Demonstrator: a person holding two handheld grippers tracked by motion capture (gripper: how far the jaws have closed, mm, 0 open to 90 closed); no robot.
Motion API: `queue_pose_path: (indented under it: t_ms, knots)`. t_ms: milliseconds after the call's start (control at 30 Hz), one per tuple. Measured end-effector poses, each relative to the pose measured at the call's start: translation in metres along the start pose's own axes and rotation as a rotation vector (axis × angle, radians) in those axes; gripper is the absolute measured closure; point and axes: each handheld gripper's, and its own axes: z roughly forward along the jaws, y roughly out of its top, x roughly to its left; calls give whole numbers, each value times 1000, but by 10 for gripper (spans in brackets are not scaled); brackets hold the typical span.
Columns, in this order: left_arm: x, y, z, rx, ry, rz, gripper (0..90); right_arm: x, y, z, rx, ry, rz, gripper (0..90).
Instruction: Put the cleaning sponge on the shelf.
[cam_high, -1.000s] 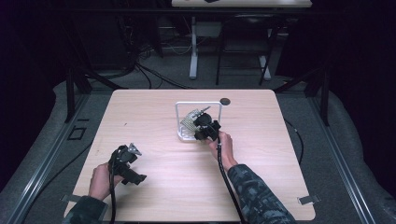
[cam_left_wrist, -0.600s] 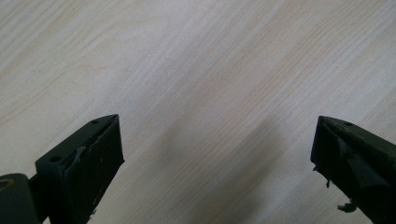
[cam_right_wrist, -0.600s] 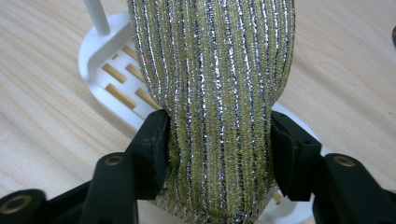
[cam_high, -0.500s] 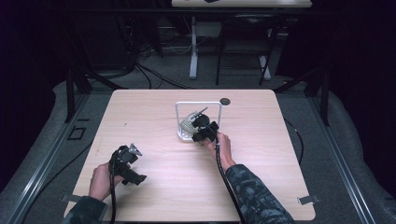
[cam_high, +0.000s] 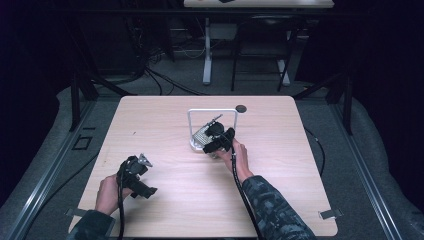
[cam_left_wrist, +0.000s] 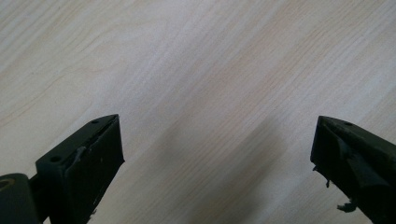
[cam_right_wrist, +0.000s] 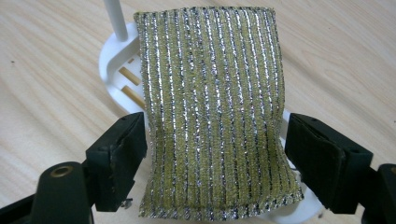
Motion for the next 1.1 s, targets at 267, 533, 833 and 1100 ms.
queue_pose_path:
  t_ms: [267,533,833,1100]
  knots:
    - [0,-1,0,-4,-2,1,22,2,0,-14,-10,47,-36,156]
    - [1,-1,-1,-4,-3,0,22,3,-3,-34,-33,94,-57,141]
    - [1,-1,-1,-4,-3,0,22,-2,-14,-58,-48,142,-81,88]
    - [2,-2,-1,-4,1,-4,22,-8,-25,-84,-86,155,-107,43]
